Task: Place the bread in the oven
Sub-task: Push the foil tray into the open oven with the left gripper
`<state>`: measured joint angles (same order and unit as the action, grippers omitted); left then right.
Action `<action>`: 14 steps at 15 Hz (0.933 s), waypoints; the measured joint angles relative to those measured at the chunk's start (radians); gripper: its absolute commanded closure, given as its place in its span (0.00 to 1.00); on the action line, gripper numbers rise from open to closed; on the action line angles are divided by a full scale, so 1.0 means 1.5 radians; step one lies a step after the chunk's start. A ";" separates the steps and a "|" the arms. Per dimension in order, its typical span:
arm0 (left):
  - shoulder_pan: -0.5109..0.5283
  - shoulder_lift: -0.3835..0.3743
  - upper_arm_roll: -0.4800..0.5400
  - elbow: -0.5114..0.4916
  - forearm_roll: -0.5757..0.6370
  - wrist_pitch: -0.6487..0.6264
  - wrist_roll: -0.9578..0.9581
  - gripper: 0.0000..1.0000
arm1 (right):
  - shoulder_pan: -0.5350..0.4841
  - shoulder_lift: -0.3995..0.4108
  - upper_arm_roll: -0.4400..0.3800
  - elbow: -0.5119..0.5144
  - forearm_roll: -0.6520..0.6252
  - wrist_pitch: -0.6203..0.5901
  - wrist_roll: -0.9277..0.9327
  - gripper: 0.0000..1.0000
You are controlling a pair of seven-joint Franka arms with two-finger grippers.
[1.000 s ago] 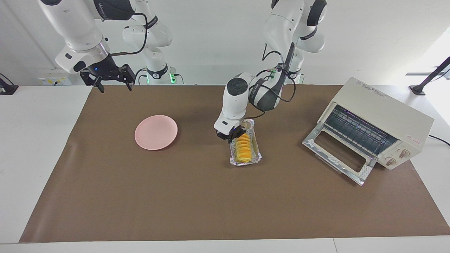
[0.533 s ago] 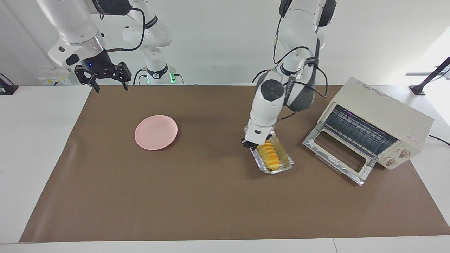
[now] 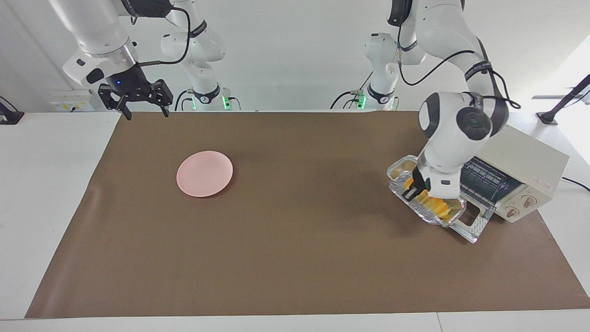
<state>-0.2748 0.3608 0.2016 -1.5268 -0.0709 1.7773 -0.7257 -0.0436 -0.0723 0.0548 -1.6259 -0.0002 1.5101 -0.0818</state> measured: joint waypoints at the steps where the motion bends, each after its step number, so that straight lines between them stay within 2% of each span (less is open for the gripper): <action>1: 0.014 -0.005 0.002 -0.002 0.000 -0.012 0.011 1.00 | 0.000 0.000 0.000 0.000 0.000 0.000 0.000 0.00; 8: 0.045 -0.034 0.028 -0.061 0.000 -0.027 0.048 1.00 | 0.000 0.000 0.003 0.000 0.004 0.005 0.000 0.00; 14: 0.085 -0.043 0.030 -0.079 0.016 -0.027 0.059 1.00 | -0.002 0.000 0.003 0.000 0.004 0.005 0.000 0.00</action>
<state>-0.1470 0.2958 0.2465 -1.6454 -0.0473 1.7372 -0.6369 -0.0460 -0.0724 0.0600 -1.6263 0.0064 1.5171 -0.0818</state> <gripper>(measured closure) 0.982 0.000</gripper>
